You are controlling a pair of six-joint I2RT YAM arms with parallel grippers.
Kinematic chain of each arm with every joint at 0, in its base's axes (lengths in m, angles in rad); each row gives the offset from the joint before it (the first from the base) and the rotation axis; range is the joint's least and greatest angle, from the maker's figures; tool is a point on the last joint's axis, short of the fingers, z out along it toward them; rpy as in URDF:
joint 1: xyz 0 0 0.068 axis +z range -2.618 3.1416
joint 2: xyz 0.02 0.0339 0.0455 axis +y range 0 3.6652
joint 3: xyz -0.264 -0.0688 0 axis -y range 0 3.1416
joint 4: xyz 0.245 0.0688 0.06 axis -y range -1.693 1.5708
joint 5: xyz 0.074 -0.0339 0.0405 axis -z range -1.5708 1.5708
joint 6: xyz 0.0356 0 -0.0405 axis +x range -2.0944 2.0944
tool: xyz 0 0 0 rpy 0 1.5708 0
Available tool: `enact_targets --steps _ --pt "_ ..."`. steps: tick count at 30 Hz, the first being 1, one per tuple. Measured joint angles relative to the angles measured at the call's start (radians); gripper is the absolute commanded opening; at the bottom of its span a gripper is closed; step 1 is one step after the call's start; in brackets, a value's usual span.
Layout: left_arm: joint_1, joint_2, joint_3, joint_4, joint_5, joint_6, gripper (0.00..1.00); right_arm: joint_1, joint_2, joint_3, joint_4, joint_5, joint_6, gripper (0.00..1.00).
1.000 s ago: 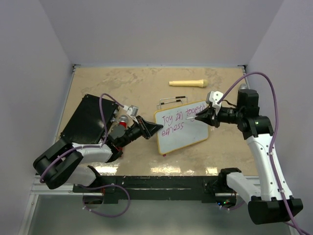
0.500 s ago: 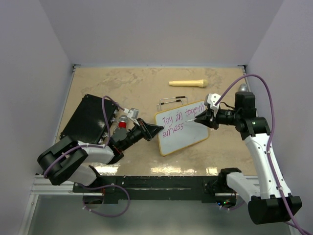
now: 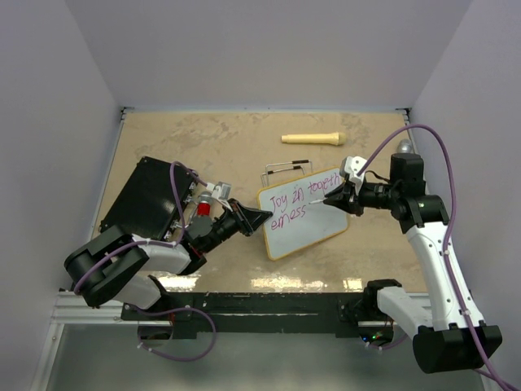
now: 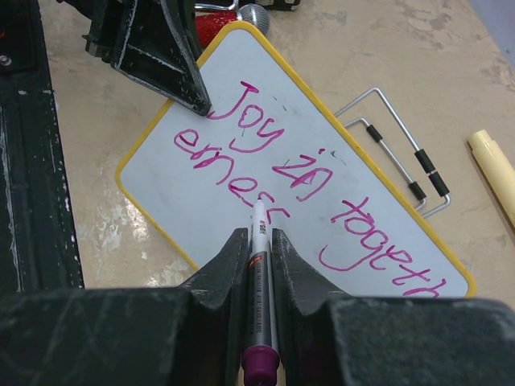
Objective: Write a sentence on the whiteboard
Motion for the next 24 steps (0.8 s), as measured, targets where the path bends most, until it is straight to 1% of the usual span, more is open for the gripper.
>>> enact_targets --steps 24 --pt "-0.008 0.000 0.000 0.002 -0.015 0.001 0.00 0.000 0.000 0.010 -0.005 0.000 -0.032 0.00"
